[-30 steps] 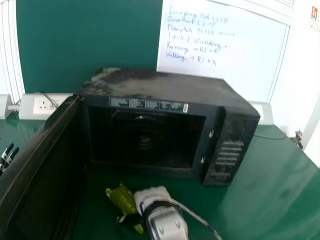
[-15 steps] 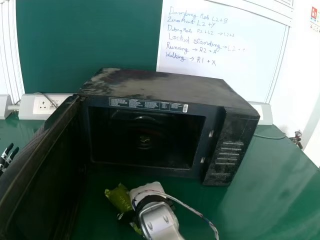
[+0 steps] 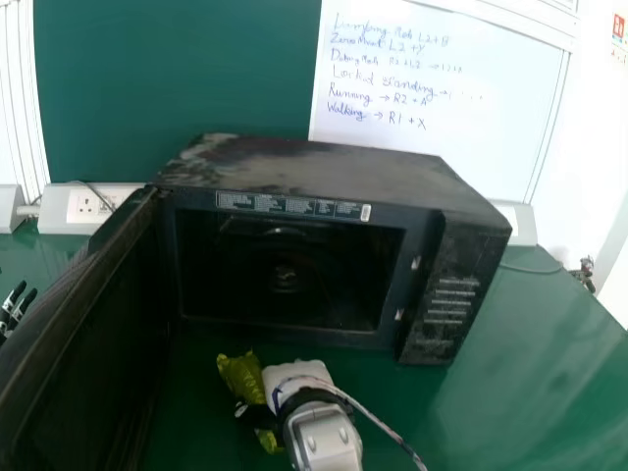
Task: Put biscuit inside oven
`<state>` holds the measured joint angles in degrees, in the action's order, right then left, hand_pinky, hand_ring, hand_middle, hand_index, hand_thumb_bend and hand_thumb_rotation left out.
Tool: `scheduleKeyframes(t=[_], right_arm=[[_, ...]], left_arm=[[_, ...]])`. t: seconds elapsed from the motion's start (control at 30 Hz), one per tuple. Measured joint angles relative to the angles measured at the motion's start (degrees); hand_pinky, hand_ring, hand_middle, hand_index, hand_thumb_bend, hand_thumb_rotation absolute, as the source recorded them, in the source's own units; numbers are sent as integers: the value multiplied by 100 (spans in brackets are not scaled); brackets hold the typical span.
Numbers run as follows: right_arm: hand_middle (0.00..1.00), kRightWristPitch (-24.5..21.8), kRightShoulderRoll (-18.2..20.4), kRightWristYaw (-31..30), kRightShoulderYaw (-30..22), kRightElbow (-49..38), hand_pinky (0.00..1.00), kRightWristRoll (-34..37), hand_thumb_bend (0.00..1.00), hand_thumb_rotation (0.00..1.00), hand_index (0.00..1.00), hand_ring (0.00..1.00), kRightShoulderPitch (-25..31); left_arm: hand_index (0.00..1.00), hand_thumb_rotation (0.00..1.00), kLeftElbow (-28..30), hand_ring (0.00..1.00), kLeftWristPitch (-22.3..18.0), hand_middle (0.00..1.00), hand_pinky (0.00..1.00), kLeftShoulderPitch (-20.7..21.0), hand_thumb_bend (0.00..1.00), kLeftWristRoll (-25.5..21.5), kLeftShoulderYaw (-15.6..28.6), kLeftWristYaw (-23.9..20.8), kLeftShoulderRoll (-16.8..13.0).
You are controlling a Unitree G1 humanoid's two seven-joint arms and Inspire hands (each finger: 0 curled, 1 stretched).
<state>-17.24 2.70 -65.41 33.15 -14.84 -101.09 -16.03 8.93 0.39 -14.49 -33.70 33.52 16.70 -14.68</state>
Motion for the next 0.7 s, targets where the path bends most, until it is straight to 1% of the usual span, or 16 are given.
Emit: scheduleKeyframes(t=[0.17,0.4,0.53,0.7], right_arm=[[47,-57,-24,113,-22,-48,17,157,57,0,72,23,49],[47,-44,-37,127,-85,-239,13,379,57,0,72,19,76],[47,-37,-36,130,-248,-460,8,511,57,0,72,14,57],[47,80,-81,132,-437,-676,7,637,57,0,74,13,-142]], left_arm=[[91,78,2,85,1,86,81,0,91,2,0,-19,0],[91,78,0,85,1,86,81,1,92,9,-4,-26,0],[90,78,-27,85,0,86,80,11,91,14,-5,-24,0],[91,77,-41,85,0,86,80,16,91,35,-6,-23,0]])
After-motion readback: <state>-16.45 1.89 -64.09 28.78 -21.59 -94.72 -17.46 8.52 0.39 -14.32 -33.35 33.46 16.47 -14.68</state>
